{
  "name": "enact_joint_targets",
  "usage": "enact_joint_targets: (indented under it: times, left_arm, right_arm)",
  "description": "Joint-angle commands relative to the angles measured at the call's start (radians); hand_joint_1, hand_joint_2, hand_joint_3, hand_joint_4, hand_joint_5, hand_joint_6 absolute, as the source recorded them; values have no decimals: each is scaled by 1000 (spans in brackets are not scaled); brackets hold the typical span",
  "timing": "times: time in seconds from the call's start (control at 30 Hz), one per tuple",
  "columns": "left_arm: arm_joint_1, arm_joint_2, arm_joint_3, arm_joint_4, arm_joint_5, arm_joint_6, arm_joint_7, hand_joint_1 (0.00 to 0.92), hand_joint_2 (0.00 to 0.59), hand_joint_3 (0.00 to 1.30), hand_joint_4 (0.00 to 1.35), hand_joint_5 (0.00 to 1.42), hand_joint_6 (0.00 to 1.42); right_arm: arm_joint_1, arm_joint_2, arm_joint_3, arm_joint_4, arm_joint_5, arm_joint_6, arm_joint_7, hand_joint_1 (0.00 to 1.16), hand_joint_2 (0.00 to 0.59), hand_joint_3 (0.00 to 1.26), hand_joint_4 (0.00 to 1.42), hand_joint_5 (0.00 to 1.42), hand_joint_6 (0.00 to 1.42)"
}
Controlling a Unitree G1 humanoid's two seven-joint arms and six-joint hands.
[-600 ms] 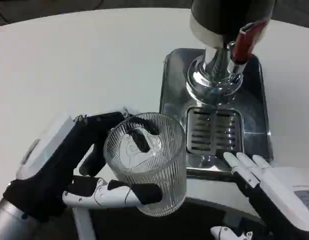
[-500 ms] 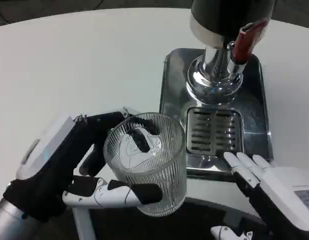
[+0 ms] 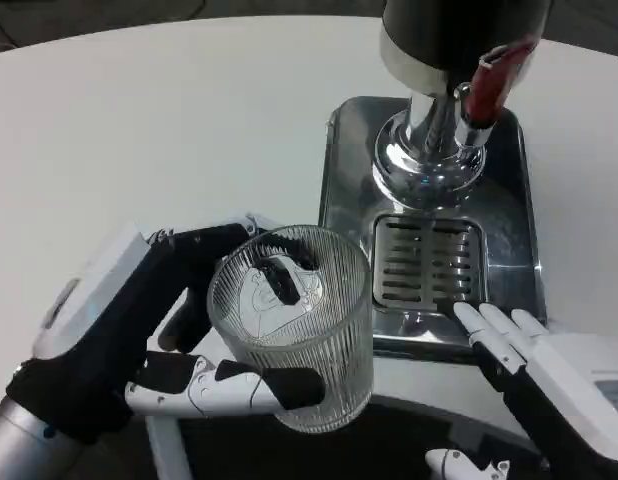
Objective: Grasp the cup under the faucet to collect the drink, then remove the cup.
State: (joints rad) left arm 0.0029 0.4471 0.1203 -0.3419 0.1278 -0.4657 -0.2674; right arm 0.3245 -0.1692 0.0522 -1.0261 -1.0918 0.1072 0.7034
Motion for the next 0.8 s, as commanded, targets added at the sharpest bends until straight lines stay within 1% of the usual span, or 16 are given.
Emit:
enact_joint_targets:
  times: [0.03, 0.23, 0.4, 0.6, 0.8]
  left_arm:
    - [-4, -6, 3, -4, -14, -15, 5, 522, 16, 1065, 1222, 1376, 1424]
    - [-16, -10, 3, 21, 7, -33, 18, 522, 14, 1065, 1222, 1376, 1424]
    - [-56, -19, -1, 78, 47, -53, 42, 522, 13, 1065, 1222, 1376, 1424]
    - [-156, -20, -19, 212, 132, -82, 89, 522, 13, 1065, 1210, 1376, 1424]
    - [-240, -21, -38, 316, 190, -102, 132, 522, 13, 1065, 1209, 1376, 1424]
  right_arm:
    - [21, 5, -10, -19, 4, 0, 8, 224, 354, 24, 0, 0, 0]
    - [25, 14, -21, -21, 9, -5, 4, 224, 354, 24, 0, 0, 0]
    - [30, 27, -52, -21, 19, -21, -5, 224, 354, 24, 0, 0, 0]
    - [50, 46, -120, -21, 60, -58, -16, 224, 357, 24, 0, 0, 0]
    - [66, 60, -171, -21, 96, -91, -13, 224, 360, 25, 0, 0, 0]
